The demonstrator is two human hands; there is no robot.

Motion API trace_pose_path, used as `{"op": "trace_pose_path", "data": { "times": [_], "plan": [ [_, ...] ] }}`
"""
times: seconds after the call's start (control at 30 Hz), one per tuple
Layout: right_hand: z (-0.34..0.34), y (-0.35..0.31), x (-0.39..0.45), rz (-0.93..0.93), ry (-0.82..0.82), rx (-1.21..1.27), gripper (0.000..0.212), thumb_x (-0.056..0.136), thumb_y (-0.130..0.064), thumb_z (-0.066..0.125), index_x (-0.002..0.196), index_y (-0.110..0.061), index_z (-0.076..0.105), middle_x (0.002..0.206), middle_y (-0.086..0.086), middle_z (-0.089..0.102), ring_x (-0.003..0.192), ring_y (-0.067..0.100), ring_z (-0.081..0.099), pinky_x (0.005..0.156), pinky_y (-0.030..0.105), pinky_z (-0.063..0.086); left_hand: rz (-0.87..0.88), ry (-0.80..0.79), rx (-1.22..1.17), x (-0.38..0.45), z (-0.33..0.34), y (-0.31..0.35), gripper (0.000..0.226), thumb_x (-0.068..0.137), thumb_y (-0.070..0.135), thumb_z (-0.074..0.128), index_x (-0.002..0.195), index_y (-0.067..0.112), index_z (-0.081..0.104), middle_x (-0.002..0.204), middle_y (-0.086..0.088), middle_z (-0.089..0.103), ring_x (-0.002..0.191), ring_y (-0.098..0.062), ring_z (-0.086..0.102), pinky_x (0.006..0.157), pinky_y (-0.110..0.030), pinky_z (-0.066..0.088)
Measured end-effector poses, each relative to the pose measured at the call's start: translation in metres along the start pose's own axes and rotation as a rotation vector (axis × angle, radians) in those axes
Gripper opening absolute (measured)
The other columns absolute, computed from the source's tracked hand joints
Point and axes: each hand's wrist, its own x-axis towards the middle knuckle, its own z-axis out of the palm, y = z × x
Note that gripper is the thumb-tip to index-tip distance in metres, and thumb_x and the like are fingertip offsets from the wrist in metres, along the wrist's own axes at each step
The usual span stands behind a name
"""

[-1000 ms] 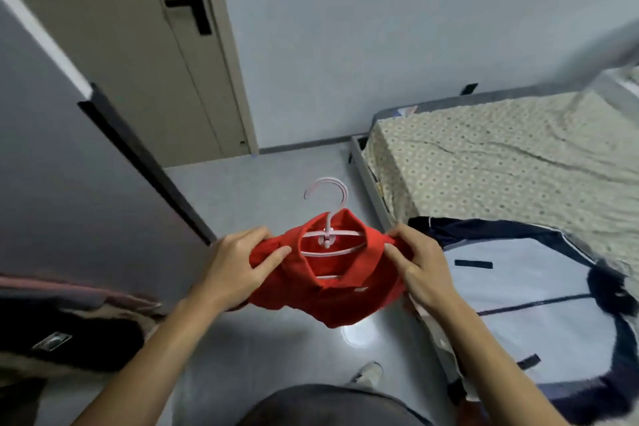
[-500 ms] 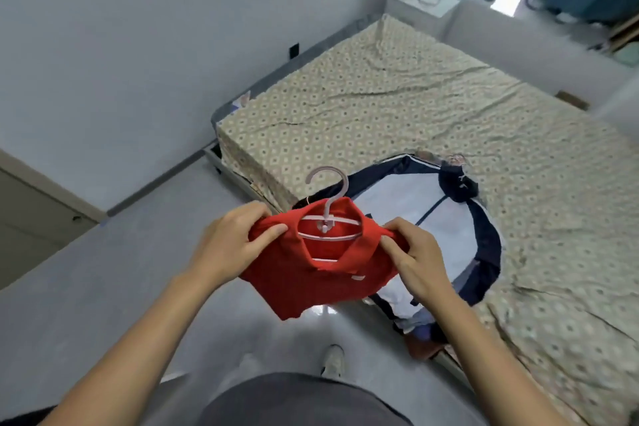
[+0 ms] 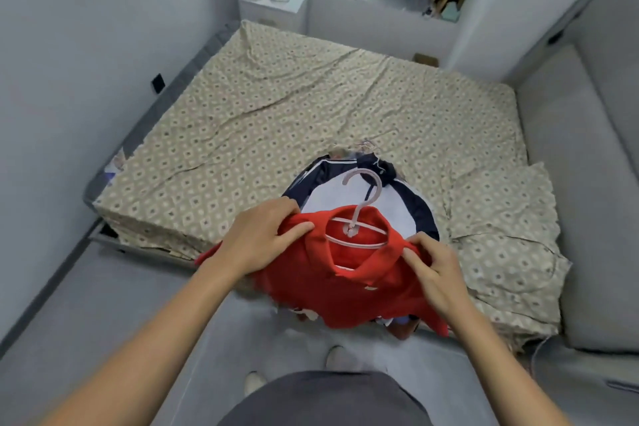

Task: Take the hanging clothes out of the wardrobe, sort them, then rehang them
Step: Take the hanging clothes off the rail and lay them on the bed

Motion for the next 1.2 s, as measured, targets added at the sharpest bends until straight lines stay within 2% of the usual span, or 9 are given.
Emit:
{"op": "trace_pose_path", "data": {
  "times": [0.17, 0.3, 0.5, 0.6, 0.7, 0.77, 0.87, 1.0, 1.2],
  "plan": [
    [-0.017, 0.023, 0.029, 0.095, 0.094, 0.008, 0.017, 0.097, -0.013, 0.069, 0.087, -0.026, 0.067, 0.084, -0.009, 0.069, 0.080, 0.010, 0.062, 0.075, 0.032, 0.046, 0.084, -0.057, 0.011, 0.076, 0.021, 0.000, 0.036, 0.098, 0.069, 0.040, 0.094, 0.036, 0.053, 0.092, 0.015, 0.058, 0.087, -0.008, 0.054, 0.073, -0.036, 0.046],
    [-0.032, 0.062, 0.085, 0.159, 0.123, 0.002, 0.015, 0.097, -0.015, 0.069, 0.085, -0.025, 0.067, 0.081, -0.010, 0.068, 0.076, 0.008, 0.060, 0.074, 0.034, 0.047, 0.095, -0.090, 0.033, 0.147, 0.059, -0.008, 0.033, 0.102, 0.062, 0.040, 0.098, 0.032, 0.054, 0.097, 0.012, 0.057, 0.093, -0.011, 0.054, 0.075, -0.038, 0.047],
    [-0.040, 0.146, 0.206, 0.298, 0.060, -0.042, 0.014, 0.095, -0.026, 0.069, 0.082, -0.029, 0.064, 0.080, -0.015, 0.067, 0.077, 0.005, 0.061, 0.073, 0.037, 0.048, 0.000, -0.209, 0.105, 0.267, 0.131, -0.036, 0.042, 0.100, 0.051, 0.031, 0.109, 0.021, 0.059, 0.104, -0.002, 0.059, 0.101, -0.026, 0.056, 0.085, -0.047, 0.048],
    [-0.035, 0.188, 0.267, 0.343, -0.002, -0.107, 0.012, 0.095, -0.030, 0.066, 0.083, -0.029, 0.064, 0.080, -0.013, 0.066, 0.081, 0.011, 0.061, 0.074, 0.040, 0.049, -0.087, -0.245, 0.165, 0.316, 0.169, -0.051, 0.031, 0.100, 0.040, 0.041, 0.113, 0.018, 0.059, 0.107, -0.006, 0.056, 0.103, -0.032, 0.056, 0.083, -0.048, 0.049],
    [-0.029, 0.227, 0.321, 0.398, -0.052, -0.196, 0.008, 0.098, -0.029, 0.061, 0.104, -0.028, 0.067, 0.097, -0.009, 0.063, 0.102, 0.022, 0.060, 0.083, 0.041, 0.048, -0.211, -0.257, 0.206, 0.351, 0.195, -0.062, 0.030, 0.096, 0.022, 0.058, 0.126, 0.016, 0.059, 0.117, -0.009, 0.053, 0.113, -0.034, 0.053, 0.085, -0.047, 0.048],
    [-0.024, 0.243, 0.350, 0.415, -0.093, -0.293, 0.030, 0.101, -0.028, 0.055, 0.129, -0.019, 0.061, 0.118, 0.003, 0.061, 0.121, 0.028, 0.052, 0.097, 0.045, 0.047, -0.302, -0.253, 0.206, 0.364, 0.201, -0.063, 0.037, 0.095, 0.024, 0.060, 0.130, 0.015, 0.058, 0.120, -0.010, 0.053, 0.114, -0.034, 0.053, 0.086, -0.046, 0.048],
    [-0.012, 0.235, 0.383, 0.320, -0.133, -0.334, 0.038, 0.102, -0.028, 0.055, 0.137, -0.015, 0.056, 0.133, 0.009, 0.057, 0.128, 0.030, 0.046, 0.106, 0.046, 0.043, -0.369, -0.240, 0.195, 0.361, 0.196, -0.066, 0.041, 0.095, 0.030, 0.058, 0.133, 0.016, 0.057, 0.122, -0.009, 0.055, 0.113, -0.033, 0.055, 0.085, -0.047, 0.050],
    [0.017, 0.194, 0.403, 0.105, -0.232, -0.334, 0.041, 0.102, -0.030, 0.057, 0.140, -0.016, 0.054, 0.135, 0.006, 0.056, 0.132, 0.028, 0.045, 0.110, 0.049, 0.042, -0.498, -0.190, 0.195, 0.320, 0.169, -0.077, 0.053, 0.091, 0.041, 0.042, 0.137, 0.017, 0.055, 0.120, -0.007, 0.055, 0.110, -0.031, 0.056, 0.084, -0.048, 0.051],
    [0.077, 0.107, 0.393, -0.234, -0.433, -0.368, 0.052, 0.100, -0.037, 0.057, 0.147, -0.018, 0.050, 0.141, 0.005, 0.055, 0.133, 0.028, 0.046, 0.111, 0.048, 0.042, -0.675, -0.006, 0.290, 0.224, 0.114, -0.088, 0.061, 0.095, 0.049, 0.037, 0.148, 0.023, 0.049, 0.134, -0.003, 0.054, 0.122, -0.027, 0.053, 0.093, -0.046, 0.044]
  ]
}}
